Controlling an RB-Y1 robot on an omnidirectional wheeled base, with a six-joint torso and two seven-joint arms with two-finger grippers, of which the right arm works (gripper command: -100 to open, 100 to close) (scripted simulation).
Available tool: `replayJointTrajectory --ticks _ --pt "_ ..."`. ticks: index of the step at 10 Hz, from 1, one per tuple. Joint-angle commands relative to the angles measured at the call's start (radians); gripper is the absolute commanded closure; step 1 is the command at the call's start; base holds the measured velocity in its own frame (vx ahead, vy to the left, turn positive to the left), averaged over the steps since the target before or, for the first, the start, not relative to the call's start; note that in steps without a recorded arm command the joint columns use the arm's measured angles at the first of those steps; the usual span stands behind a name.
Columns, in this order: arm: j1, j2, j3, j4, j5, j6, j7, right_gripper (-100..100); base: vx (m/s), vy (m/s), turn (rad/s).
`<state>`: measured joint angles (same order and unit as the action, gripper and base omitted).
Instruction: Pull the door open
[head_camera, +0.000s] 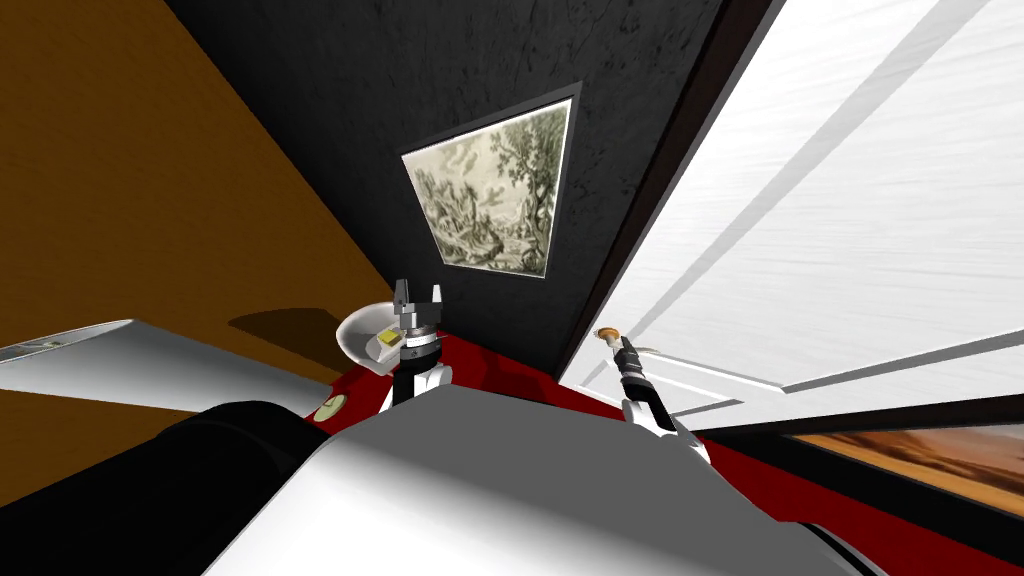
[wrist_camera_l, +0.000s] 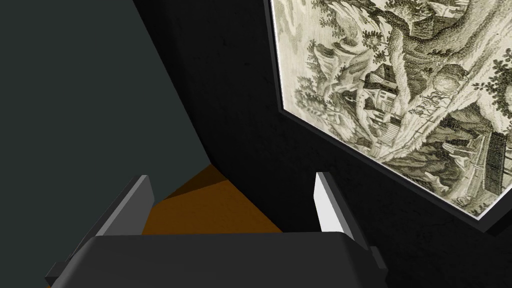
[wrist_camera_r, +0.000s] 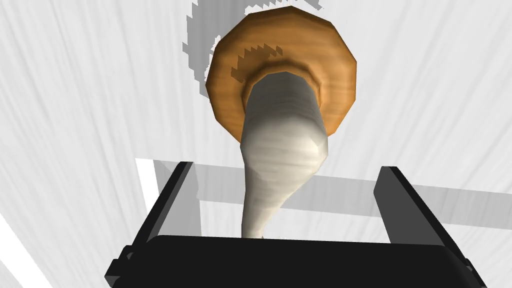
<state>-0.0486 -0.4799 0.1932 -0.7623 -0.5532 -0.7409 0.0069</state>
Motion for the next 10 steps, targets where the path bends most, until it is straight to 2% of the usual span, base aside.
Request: replayJointTrajectory --ticks 1,2,3,4,9,10 --pt "-0.01 0.0 -0.026 0.026 -0.009 0.0 0.001 -100 0.028 -0.056 0.286" --pt "-0.01 0.0 -0.026 0.026 -0.009 0.0 0.001 -100 0.02 -0.05 0.055" --pt "-0.005 0.002 -0.027 0.005 -0.01 0.014 0.012 -100 0.008 -0.018 -0.003" --pt "-0.005 0.002 -0.027 0.005 -0.01 0.014 0.012 100 0.0 0.0 0.0" --pt "-0.005 0.002 -0.027 0.005 -0.01 0.014 0.012 100 -0.001 0.001 -0.003" --pt "0.009 -0.011 -0.009 0.0 -0.01 0.004 -0.003 100 -0.121 -0.004 0.114"
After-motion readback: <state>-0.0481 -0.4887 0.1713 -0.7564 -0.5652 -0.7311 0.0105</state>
